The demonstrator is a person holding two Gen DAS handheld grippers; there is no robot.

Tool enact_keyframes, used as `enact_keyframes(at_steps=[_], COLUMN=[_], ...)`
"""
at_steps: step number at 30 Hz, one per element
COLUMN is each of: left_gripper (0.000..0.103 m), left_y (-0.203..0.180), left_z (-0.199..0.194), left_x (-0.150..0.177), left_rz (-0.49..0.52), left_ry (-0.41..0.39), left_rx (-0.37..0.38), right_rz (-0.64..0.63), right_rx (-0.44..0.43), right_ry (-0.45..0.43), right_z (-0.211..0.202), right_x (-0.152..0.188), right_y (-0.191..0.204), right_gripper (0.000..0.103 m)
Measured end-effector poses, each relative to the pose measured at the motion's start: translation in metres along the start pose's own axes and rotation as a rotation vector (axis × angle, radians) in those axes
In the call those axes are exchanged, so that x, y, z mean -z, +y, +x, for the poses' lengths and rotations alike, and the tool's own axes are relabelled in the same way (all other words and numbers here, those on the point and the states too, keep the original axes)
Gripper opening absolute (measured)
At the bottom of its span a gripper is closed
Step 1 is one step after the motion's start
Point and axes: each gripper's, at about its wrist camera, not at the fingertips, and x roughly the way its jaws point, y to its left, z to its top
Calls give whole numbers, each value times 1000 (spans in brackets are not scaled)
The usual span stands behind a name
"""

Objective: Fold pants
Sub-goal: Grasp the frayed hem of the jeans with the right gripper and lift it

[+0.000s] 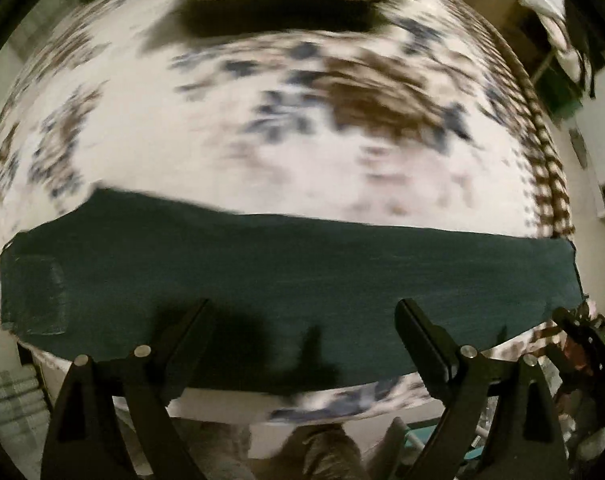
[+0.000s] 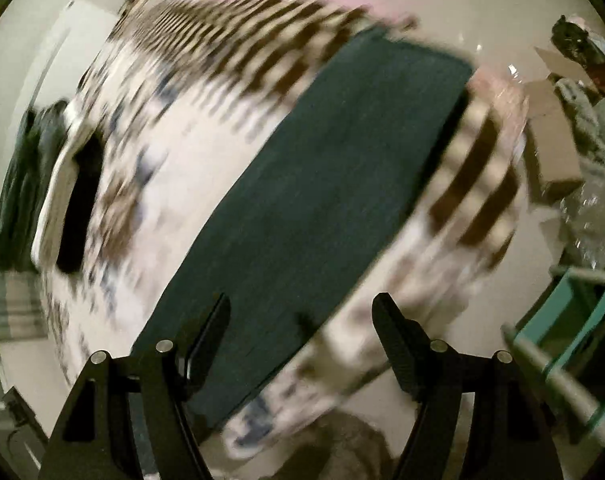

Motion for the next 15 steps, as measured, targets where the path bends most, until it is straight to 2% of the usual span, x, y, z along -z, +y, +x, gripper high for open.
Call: enact_keyframes(at_steps=[4,6,9,11,12,15], left_gripper=[92,92,92,92,92,92], left_y=[-47,-63,-83,-93,-97,-104], left_z=[16,23,32,40,43,51], left_x=[-3,-4,-3,-4,-4,-3], left_rz=[46,64,83,97,101,113], left_ry=[9,14,28,39,43,63], left_rx=[-34,-51,-77,-101,-109,-131], right_rz=[20,32,53,68,69,45], right_rx=[-2,-22,-71,-129,-144,-216], right_ry=[20,24,11,-2,-8,-23], right_z=[18,28,39,48,52,55], right_x=[-51,-66,-84,-93,-97,-105], right_y=[-45,-58,-75,-80,-82,-81], right_gripper=[65,64,51,29,24,22])
